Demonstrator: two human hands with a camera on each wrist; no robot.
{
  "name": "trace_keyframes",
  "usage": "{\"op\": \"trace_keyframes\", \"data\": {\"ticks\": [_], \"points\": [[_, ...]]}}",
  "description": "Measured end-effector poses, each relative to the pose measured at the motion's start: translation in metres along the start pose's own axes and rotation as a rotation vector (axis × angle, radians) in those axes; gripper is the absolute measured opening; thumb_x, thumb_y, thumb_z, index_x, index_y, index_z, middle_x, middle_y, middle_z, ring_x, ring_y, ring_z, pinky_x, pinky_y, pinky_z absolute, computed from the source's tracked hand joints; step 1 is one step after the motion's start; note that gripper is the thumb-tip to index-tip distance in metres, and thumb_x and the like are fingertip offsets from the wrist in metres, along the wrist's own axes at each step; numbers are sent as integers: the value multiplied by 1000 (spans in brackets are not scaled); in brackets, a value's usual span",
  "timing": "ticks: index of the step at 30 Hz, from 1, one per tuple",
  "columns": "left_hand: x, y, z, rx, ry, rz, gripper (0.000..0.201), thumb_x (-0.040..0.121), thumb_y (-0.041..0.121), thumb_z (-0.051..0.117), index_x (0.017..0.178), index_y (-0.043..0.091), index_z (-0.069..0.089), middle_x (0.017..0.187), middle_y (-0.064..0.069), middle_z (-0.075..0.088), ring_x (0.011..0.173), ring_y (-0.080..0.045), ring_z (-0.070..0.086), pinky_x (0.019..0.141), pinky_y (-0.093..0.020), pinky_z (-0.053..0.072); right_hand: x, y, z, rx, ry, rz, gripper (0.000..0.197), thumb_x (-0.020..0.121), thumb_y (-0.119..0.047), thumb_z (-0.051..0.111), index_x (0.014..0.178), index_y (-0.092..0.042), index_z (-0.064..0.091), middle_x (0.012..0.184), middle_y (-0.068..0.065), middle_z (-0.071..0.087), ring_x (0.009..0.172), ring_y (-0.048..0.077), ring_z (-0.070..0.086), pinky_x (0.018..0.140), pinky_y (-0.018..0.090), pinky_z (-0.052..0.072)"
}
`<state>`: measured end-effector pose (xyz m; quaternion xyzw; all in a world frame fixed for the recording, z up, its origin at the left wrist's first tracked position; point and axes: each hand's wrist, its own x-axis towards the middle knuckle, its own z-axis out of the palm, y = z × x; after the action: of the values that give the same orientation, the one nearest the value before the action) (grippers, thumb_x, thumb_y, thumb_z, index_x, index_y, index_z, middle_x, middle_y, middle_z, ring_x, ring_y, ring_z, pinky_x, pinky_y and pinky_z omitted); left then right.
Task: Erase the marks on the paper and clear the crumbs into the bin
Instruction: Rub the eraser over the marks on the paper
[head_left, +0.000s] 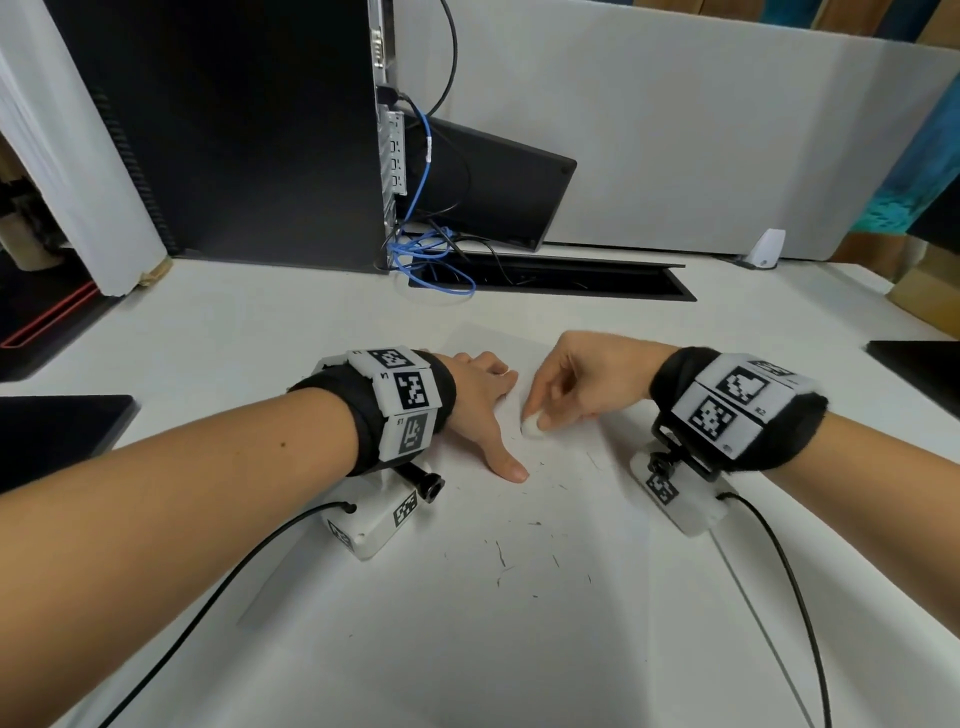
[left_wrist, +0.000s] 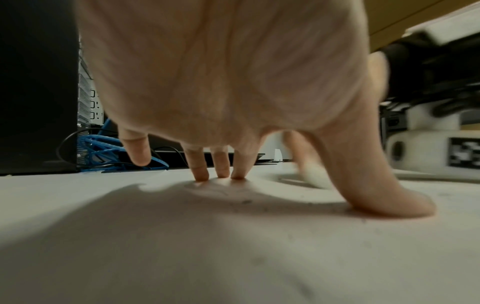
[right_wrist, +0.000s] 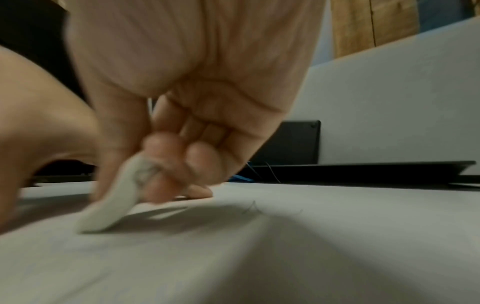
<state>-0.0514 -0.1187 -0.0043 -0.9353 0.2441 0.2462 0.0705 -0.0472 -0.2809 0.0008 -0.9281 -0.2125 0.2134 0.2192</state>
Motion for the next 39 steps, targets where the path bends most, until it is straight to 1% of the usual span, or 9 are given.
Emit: {"op": "trace_keyframes", "data": {"ticks": [6,10,14,19,23,27,31,35,39], "points": [[0,1,-1,-14,12,3,108,67,69,63,149,30,6,156,11,5,142,-19,15,112,-47,20,5,-2,-1,-89,159,-12,17,76,-29,75,88,-17,75,56,3,59,45,3,46,51,9,37],[0,1,-1,7,1,-6,112,68,70,62,150,27,-1,156,13,0,143,-17,12,114,-45,19,-12,0,6,35,-78,-40,16,76,-22,75,91,-15,76,65,16,63,57,14,49,61,22,41],[-1,3,-1,13,4,-7,110,69,68,63,150,26,2,156,10,1,143,-19,12,112,-45,19,-5,1,1,-63,114,-36,16,76,-26,76,89,-15,76,47,-8,53,43,3,43,51,7,35],[-2,4,-2,15,2,-13,110,70,67,63,151,24,1,157,9,1,143,-19,13,112,-43,19,-13,4,4,11,-85,-42,15,77,-23,75,91,-17,76,67,17,63,58,13,50,62,21,44],[-3,6,-3,16,5,-14,109,72,66,63,151,23,1,157,7,1,143,-19,13,112,-40,20,-9,4,-1,-45,66,-24,16,77,-25,75,90,-16,76,60,7,60,51,10,47,56,14,40],[-2,5,-3,18,3,-31,110,71,66,63,151,24,0,157,7,1,144,-20,13,112,-41,20,-23,5,5,34,-106,-17,16,79,-18,74,93,-13,75,66,9,63,53,10,49,54,16,42],[-1,8,-6,32,-3,-27,109,70,66,64,150,29,0,157,5,4,142,-23,18,111,-41,22,-28,18,-7,56,240,35,10,81,-16,70,90,-12,72,50,-1,55,39,4,47,46,9,37],[2,15,-12,-16,-61,-25,106,68,60,70,141,54,-6,156,-3,1,142,-27,18,112,-41,28,-29,27,-4,-9,173,152,10,82,-25,70,86,-16,69,54,-2,60,43,6,56,46,7,39],[7,24,-12,-46,-29,18,102,70,58,69,147,44,4,157,4,-1,144,-20,15,114,-39,26,-29,29,-4,43,179,190,13,82,-26,70,83,-15,66,62,5,64,49,14,61,46,12,43]]}}
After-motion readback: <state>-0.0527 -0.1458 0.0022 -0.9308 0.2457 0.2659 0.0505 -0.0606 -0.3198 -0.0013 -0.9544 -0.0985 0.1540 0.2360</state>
